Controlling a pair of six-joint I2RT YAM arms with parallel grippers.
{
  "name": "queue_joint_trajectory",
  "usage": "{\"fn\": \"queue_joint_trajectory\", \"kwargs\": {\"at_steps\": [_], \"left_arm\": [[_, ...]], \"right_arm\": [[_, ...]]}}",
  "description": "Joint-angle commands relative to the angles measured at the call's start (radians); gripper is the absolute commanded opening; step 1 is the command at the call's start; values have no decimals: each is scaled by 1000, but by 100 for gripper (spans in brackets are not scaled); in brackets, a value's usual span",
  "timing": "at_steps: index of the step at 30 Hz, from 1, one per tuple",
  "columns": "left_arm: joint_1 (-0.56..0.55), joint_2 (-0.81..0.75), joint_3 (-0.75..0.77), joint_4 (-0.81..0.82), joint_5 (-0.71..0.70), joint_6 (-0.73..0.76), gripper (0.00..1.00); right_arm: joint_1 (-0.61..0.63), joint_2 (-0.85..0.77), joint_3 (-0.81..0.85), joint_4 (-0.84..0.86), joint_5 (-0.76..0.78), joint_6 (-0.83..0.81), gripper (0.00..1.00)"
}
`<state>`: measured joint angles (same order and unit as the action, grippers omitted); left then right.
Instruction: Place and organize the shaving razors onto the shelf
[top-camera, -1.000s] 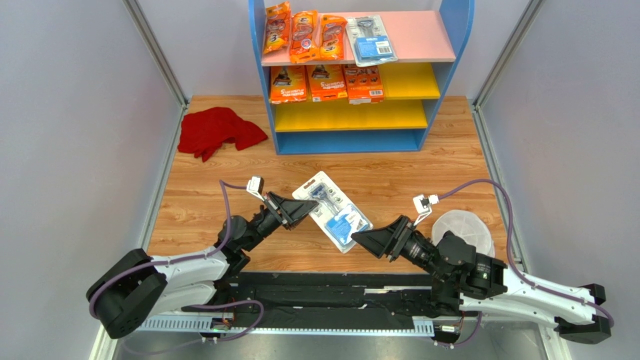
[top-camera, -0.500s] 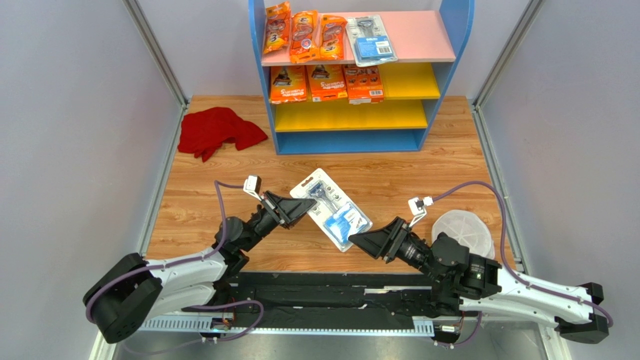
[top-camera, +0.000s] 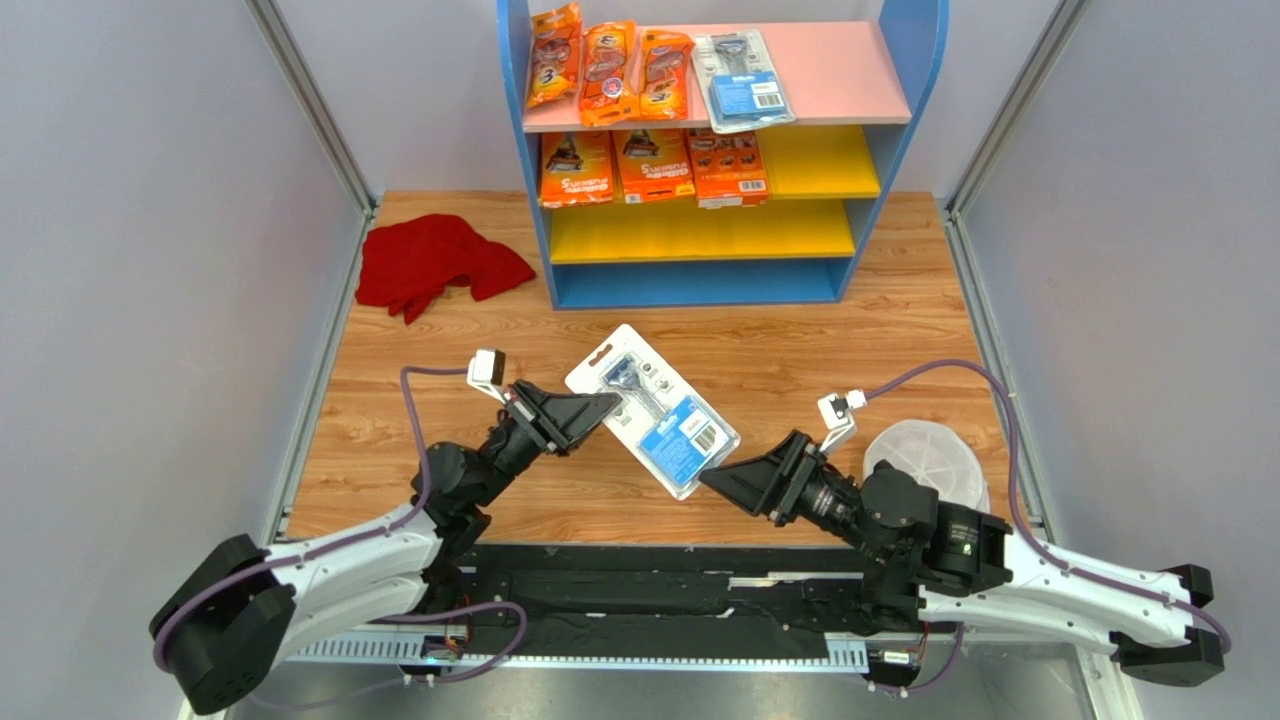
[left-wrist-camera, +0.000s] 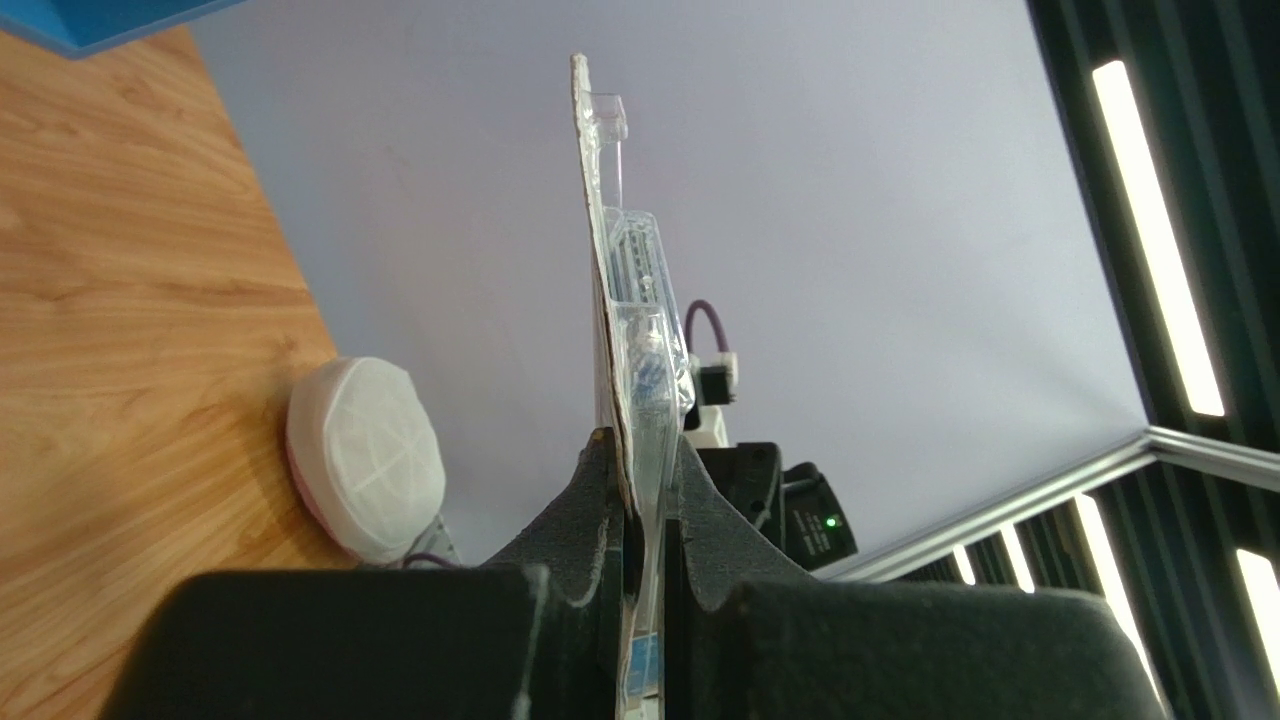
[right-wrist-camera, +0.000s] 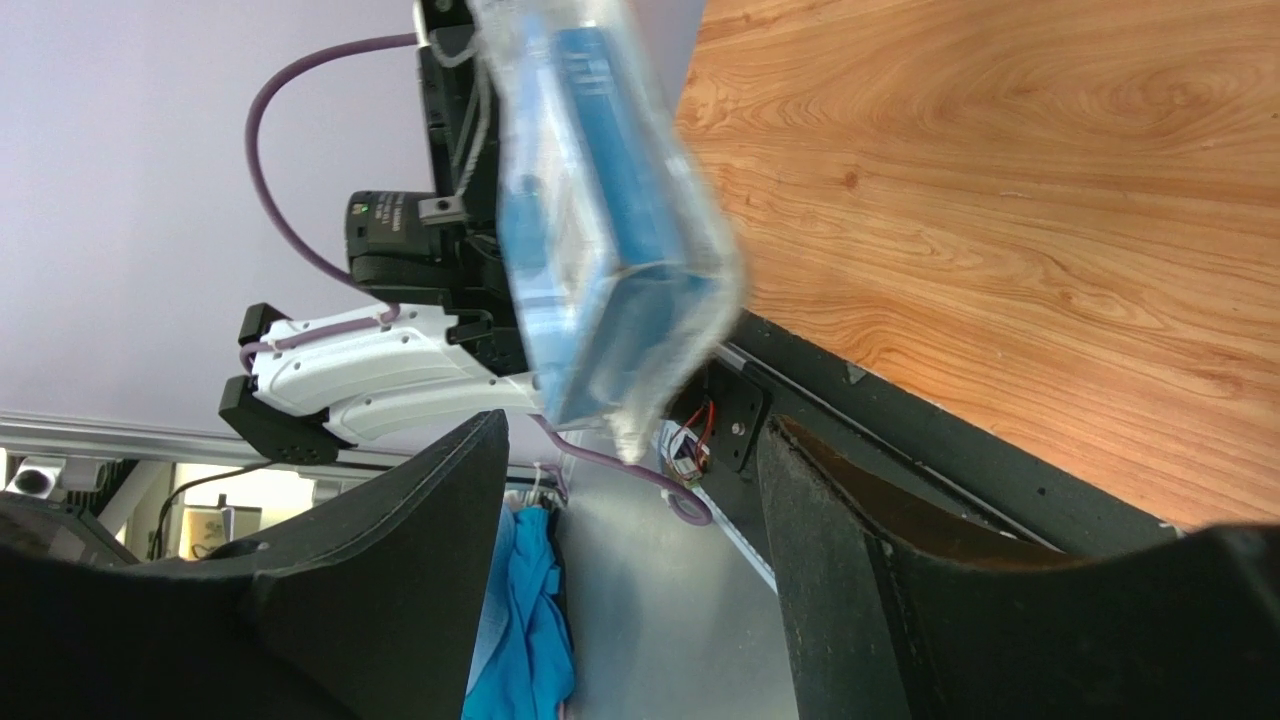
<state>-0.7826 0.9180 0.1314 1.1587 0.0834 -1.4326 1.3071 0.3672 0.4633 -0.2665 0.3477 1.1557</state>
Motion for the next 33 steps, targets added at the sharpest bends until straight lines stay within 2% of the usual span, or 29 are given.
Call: {"fn": "queue_joint_trajectory", "kwargs": {"at_steps": [1, 5, 7, 12, 20, 23, 27, 30, 33], "left_arm": [[2, -99, 20, 0, -14, 44, 0], [2, -151, 34, -71, -5, 57, 0], [2, -160, 39, -85, 1, 57, 0], [2, -137, 34, -60, 7, 43, 0], [2, -65, 39, 27, 39, 17, 0], [2, -41, 33, 64, 42, 5, 0], [2, -33, 28, 73, 39, 3, 0], [2, -41, 24, 67, 41, 4, 0], [2, -54, 20, 52, 39, 8, 0]], "right_arm": [[4, -5, 40, -74, 31, 13, 66], [4, -31, -24, 25, 31, -1, 66], [4, -40, -58, 127, 19, -33, 66], [4, -21, -61, 243, -7, -100, 67], [4, 33, -74, 320, -7, -122, 65], [4, 48, -80, 345, -7, -116, 54], [4, 64, -74, 336, -9, -105, 15], [4, 61, -69, 314, -3, -99, 1], [4, 49, -69, 300, 7, -97, 0]]}}
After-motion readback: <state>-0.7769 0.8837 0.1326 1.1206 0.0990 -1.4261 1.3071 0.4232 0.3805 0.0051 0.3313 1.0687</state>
